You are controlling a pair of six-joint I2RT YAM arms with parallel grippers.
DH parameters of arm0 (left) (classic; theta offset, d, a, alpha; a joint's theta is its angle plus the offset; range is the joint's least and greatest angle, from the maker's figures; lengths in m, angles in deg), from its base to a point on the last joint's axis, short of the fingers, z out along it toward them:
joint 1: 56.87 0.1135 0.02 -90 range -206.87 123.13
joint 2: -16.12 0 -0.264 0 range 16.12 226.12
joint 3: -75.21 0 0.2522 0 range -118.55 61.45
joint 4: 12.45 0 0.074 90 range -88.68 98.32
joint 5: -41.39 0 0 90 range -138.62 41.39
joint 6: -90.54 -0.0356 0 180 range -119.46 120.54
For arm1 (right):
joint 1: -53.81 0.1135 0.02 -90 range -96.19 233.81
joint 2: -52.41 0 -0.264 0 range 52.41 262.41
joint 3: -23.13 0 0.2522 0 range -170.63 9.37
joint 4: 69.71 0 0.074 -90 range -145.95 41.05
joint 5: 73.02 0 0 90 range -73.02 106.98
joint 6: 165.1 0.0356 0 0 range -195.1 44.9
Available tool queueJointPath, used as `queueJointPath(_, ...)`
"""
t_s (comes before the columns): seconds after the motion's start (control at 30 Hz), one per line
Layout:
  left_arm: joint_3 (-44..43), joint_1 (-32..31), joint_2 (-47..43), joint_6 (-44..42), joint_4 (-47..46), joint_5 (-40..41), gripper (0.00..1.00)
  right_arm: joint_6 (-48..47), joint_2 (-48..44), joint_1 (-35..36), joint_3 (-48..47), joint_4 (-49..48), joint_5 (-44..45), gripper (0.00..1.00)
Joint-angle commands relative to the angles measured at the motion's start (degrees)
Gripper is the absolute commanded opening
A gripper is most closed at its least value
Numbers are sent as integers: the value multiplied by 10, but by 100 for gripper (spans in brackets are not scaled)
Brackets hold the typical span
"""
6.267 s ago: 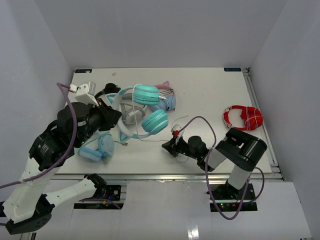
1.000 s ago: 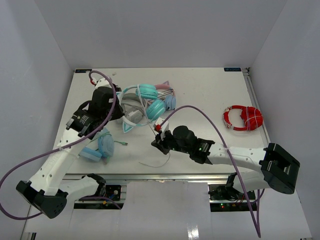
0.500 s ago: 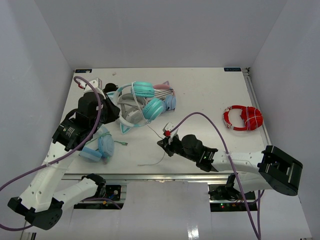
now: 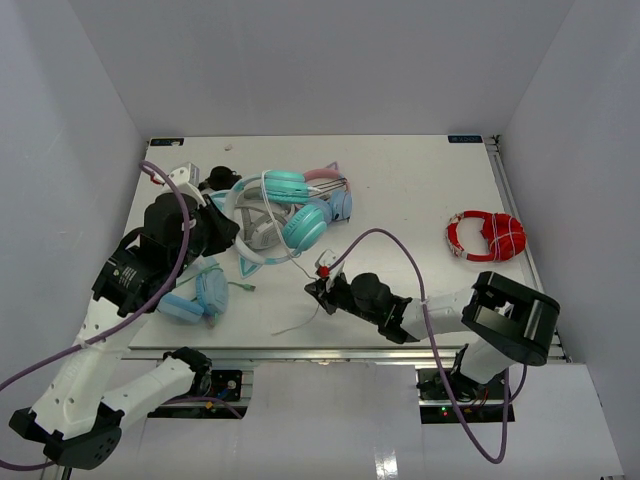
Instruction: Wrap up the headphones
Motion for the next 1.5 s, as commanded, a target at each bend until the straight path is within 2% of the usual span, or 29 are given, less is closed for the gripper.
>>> queueJointPath(0.0,-31,2,-17,18,-28,-15,0,7,34,3,4,-106,-8,12)
queueJointPath(0.37,-20,2,-26,23,-35,-16,0,36,132,1,8,-210,-39,17)
queueJointPath(0.43,-20,2,-28,24,-36,-14,0,42,150,1,8,-224,-41,15)
queueJointPath(0.53,-22,2,-31,23,-36,-21,0,49,166,-1,13,-258,-45,8)
queueJointPath(0.6,-19,2,-34,20,-40,-35,0,56,177,-7,23,-285,-43,8)
queueJointPath(0.73,-10,2,-43,-21,-54,-120,0,79,168,-60,39,-309,-44,8)
queueJointPath(0.83,-5,2,-46,-84,-59,-236,0,103,144,-128,45,-300,-82,8)
queueJointPath(0.9,-8,2,-40,-119,-36,-287,0,122,116,-168,41,-265,-119,8)
queueJointPath(1.0,-9,2,-32,-164,-4,-270,0,127,77,-224,21,-206,-147,8)
queueJointPath(1.1,2,2,-23,-198,17,-261,0,103,19,-253,-26,-73,-170,8)
queueJointPath(1.17,8,1,-20,-218,22,-258,0,77,-12,-268,-59,-21,-181,8)
queueJointPath(1.3,37,-3,-9,-238,11,-249,0,19,-71,-297,-149,176,-209,8)
queueJointPath(1.47,49,-12,25,-245,-7,-213,0,-45,-77,-304,-312,378,-238,8)
